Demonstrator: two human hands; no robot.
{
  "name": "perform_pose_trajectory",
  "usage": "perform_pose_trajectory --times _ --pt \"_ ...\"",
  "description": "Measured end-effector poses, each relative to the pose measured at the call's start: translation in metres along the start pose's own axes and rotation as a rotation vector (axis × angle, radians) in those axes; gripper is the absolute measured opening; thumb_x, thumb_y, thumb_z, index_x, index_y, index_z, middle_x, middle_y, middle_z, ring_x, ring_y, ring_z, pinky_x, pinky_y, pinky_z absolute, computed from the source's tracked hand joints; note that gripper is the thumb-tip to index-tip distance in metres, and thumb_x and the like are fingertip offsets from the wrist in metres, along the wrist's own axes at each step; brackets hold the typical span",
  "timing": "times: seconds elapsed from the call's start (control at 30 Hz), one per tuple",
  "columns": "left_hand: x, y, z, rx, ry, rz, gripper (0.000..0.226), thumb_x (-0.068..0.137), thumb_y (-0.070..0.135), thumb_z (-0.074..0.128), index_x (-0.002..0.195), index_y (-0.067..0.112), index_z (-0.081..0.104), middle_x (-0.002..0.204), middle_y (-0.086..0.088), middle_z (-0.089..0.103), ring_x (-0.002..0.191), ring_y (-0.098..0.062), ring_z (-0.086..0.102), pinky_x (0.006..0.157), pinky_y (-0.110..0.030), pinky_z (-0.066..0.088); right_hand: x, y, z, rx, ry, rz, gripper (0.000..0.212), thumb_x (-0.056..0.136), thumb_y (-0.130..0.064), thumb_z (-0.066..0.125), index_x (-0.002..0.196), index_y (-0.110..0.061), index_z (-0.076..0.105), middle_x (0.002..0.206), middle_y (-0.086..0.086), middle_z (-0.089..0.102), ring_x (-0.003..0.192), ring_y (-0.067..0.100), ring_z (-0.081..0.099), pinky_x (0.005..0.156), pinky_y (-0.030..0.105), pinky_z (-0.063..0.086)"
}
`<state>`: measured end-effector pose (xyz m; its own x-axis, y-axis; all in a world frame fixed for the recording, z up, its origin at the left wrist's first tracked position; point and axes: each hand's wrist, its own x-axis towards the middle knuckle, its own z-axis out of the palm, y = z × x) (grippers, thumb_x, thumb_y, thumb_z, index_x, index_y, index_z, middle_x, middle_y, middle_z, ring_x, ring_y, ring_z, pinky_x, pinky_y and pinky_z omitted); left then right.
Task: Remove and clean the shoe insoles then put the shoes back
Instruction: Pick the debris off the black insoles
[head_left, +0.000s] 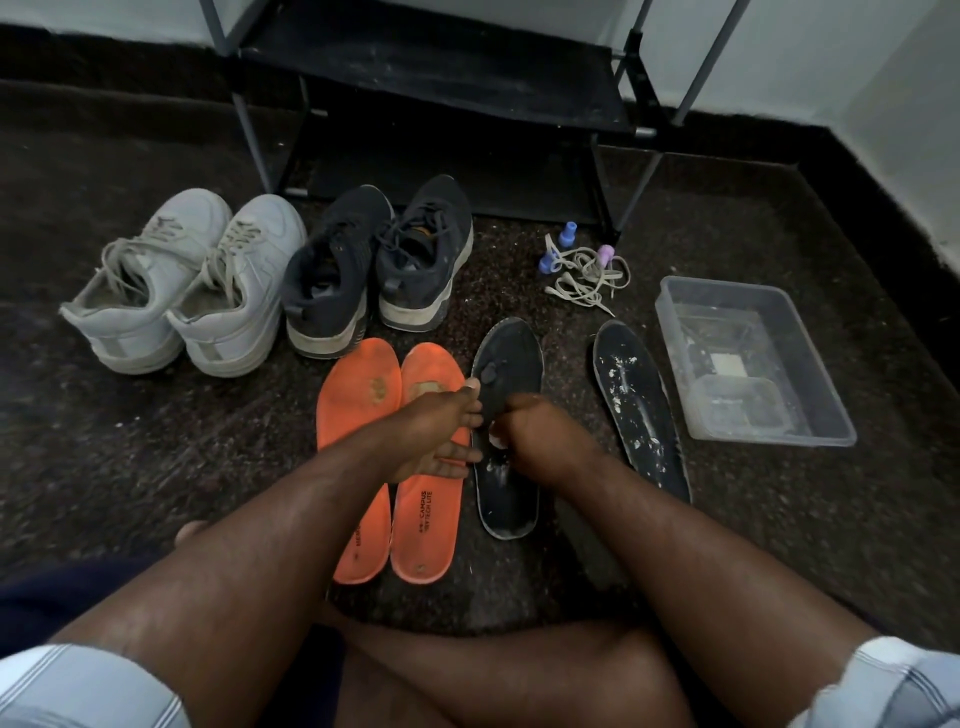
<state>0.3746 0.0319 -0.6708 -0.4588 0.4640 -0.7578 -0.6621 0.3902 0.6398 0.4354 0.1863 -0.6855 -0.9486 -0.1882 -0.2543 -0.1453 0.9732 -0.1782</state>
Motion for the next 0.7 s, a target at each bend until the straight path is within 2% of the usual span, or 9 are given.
perform_pose_trajectory --times 0.07,0.2,0.33,0.47,0.6,0.7 --pt "0.0 0.0 0.0 0.006 0.001 0.001 0.057 0.103 0.054 0.038 0.146 0.019 0.045 0.149 0.003 0.049 0.111 -0.03 0.065 0.102 -0.051 0.05 0.0 -0.003 -0.001 0.021 0.043 0.044 0.017 0.088 -0.016 0.056 0.095 -0.007 0.068 0.1 0.014 0.062 0.092 0.032 0.062 0.075 0.034 0.046" --pt "-0.001 0.0 0.0 0.005 -0.004 0.001 0.06 0.102 0.058 0.035 0.147 0.019 0.044 0.149 0.002 0.048 0.112 -0.031 0.065 0.102 -0.051 0.049 -0.005 -0.014 0.001 0.053 -0.017 -0.015 0.017 0.085 -0.014 0.061 0.099 -0.008 0.069 0.105 0.013 0.065 0.093 0.031 0.064 0.073 0.032 0.047" --pt "0.0 0.0 0.001 0.026 -0.003 0.003 0.061 0.101 0.059 0.035 0.147 0.019 0.044 0.15 0.002 0.047 0.112 -0.029 0.064 0.099 -0.048 0.051 0.002 -0.003 0.002 0.048 0.067 0.074 0.017 0.085 -0.017 0.061 0.096 -0.007 0.069 0.099 0.014 0.062 0.088 0.032 0.062 0.076 0.035 0.05" --pt "-0.002 0.001 0.002 0.022 0.008 0.004 0.06 0.102 0.058 0.034 0.145 0.019 0.045 0.149 0.003 0.048 0.113 -0.031 0.064 0.102 -0.051 0.049 -0.004 -0.015 0.005 0.032 -0.006 -0.023 0.017 0.086 -0.017 0.059 0.095 -0.007 0.069 0.099 0.015 0.066 0.086 0.032 0.064 0.071 0.036 0.049" --pt "-0.002 0.002 0.002 0.046 0.001 0.004 0.063 0.1 0.062 0.033 0.147 0.02 0.043 0.15 0.004 0.047 0.112 -0.029 0.064 0.099 -0.048 0.051 0.001 -0.013 0.001 0.031 0.061 0.1 0.018 0.087 -0.024 0.06 0.092 -0.009 0.069 0.097 0.016 0.067 0.085 0.033 0.065 0.068 0.035 0.048" --pt "-0.002 0.002 0.003 0.044 0.012 0.001 0.064 0.1 0.062 0.033 0.147 0.021 0.044 0.151 0.004 0.047 0.111 -0.028 0.065 0.095 -0.046 0.052 -0.002 -0.02 0.001 0.021 0.043 0.106 0.019 0.088 -0.023 0.059 0.092 -0.008 0.069 0.093 0.016 0.069 0.084 0.035 0.066 0.064 0.034 0.045"
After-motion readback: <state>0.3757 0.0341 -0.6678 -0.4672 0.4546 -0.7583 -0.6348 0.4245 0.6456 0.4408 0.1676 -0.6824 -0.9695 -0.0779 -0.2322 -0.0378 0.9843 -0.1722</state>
